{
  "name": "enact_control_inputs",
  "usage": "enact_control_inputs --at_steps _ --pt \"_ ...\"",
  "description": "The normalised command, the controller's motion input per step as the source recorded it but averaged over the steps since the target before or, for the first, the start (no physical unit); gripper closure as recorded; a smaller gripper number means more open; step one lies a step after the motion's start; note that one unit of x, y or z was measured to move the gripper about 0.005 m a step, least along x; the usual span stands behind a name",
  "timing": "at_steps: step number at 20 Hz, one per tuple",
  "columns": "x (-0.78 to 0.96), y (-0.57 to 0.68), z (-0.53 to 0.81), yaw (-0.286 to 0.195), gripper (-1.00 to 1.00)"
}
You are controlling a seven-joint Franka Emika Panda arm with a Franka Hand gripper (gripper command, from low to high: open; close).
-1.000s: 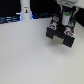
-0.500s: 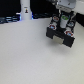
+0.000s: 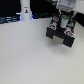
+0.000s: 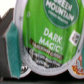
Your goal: Open the kcup holder, insert the kcup into the holder, and close the kcup holder
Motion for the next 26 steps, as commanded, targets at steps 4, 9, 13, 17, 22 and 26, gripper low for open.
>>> enact_control_inputs --at_steps 4,9,13,17,22,26 --pt "-0.31 -0.13 -0.16 0.029 1.0" --pt "-0.18 -0.08 -0.3 0.03 1.0" --pt "-0.15 -0.04 -0.31 0.043 1.0" --pt "-0.09 -0.02 -0.29 0.045 1.0" --pt "0.06 -0.03 -0.11 0.004 1.0" --pt "0.03 -0.02 -0.09 0.008 1.0"
